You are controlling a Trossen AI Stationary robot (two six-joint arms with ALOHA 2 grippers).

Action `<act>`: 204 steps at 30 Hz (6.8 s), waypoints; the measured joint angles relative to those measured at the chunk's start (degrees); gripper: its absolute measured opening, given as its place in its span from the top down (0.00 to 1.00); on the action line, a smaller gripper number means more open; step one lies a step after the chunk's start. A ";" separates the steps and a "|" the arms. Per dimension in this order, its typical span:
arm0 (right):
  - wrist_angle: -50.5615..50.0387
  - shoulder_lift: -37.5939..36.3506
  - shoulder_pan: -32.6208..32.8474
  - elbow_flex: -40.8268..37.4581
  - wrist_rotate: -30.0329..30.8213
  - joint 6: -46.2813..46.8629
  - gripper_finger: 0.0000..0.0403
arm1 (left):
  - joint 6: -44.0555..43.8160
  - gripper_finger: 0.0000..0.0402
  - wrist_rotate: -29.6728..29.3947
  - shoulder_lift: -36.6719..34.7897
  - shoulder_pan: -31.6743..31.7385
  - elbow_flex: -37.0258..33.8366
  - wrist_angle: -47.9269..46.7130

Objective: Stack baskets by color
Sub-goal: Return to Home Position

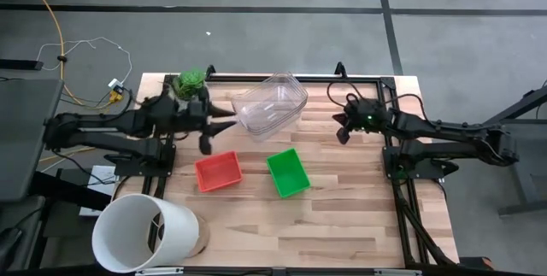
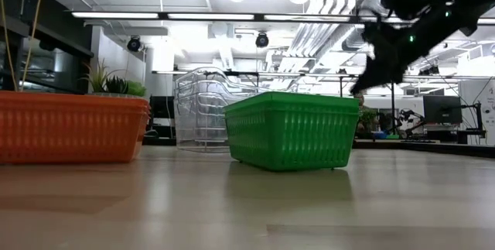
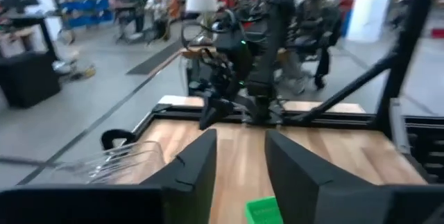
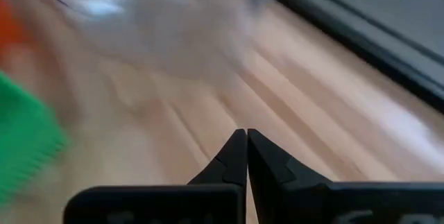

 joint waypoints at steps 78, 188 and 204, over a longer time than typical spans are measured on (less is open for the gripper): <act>14.60 -10.61 10.09 0.07 -15.37 3.60 1.00 | -3.02 1.00 2.36 -45.51 -6.56 -39.80 -0.17; 11.39 -43.96 22.72 -23.01 -2.47 -4.43 1.00 | -3.01 1.00 2.36 -45.51 -6.56 -39.82 -0.14; 11.86 -49.61 22.72 -23.02 -2.25 -4.45 1.00 | -3.01 1.00 2.21 -45.55 -6.56 -39.84 -0.06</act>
